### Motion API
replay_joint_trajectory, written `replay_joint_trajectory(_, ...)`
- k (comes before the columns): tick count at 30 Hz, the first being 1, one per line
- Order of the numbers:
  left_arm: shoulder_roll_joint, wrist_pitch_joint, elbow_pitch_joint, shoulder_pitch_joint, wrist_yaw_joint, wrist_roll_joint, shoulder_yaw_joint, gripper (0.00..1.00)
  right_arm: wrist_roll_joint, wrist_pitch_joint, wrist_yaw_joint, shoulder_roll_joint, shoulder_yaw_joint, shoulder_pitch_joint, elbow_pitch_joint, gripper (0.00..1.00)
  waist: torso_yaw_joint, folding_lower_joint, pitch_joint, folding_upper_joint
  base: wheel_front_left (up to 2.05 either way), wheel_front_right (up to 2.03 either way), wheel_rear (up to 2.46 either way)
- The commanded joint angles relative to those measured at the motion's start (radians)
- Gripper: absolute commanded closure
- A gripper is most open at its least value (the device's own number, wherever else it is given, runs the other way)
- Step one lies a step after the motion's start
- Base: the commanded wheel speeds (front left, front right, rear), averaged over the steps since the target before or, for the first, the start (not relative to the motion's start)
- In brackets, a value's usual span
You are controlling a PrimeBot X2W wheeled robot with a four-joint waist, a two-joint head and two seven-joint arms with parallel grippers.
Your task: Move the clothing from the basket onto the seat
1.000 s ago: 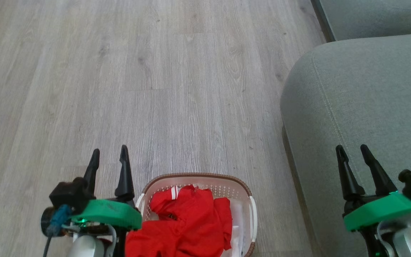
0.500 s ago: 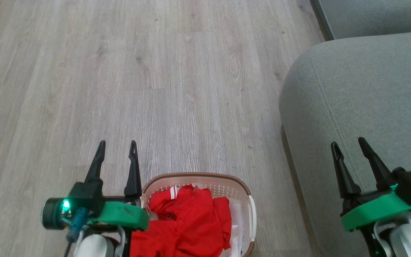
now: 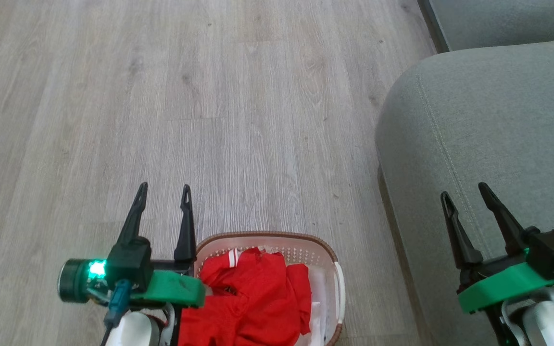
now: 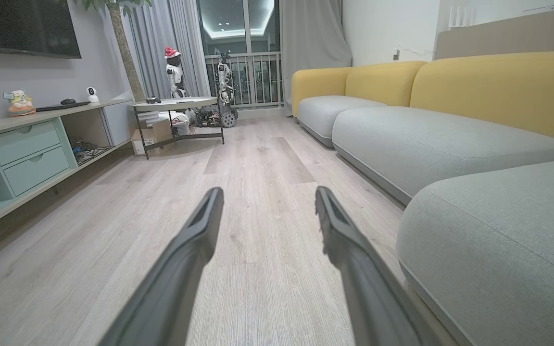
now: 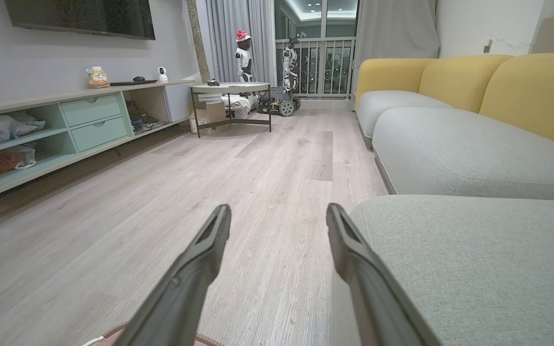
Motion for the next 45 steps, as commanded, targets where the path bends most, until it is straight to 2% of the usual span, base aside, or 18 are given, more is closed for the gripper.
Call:
replay_joint_trajectory(1,0.009,-0.012,-0.03,-0.05,0.006,0.006,0.029,0.0,-0.005,-0.009,0.0,-0.024,0.016,-0.039,-0.035,0.0,0.0,0.0,0.0,0.0,0.0,0.0,0.0)
replay_joint_trajectory(24,0.007,-0.012,-0.015,-0.056,0.011,0.004,0.028,0.0,0.027,-0.009,0.0,-0.01,0.002,-0.047,-0.046,0.0,-0.021,0.0,0.026,0.0,0.0,0.0,0.0)
replay_joint_trajectory(36,0.006,-0.012,0.046,-0.104,0.04,-0.022,-0.001,0.0,0.085,-0.009,0.0,-0.042,-0.013,-0.088,-0.095,0.0,-0.05,0.0,0.15,0.0,0.0,0.0,0.0)
replay_joint_trajectory(45,0.005,-0.012,0.169,-0.164,0.075,-0.09,-0.047,0.0,0.129,-0.009,0.0,-0.081,-0.006,-0.151,-0.13,0.0,-0.086,0.0,0.251,0.0,0.0,0.0,0.0)
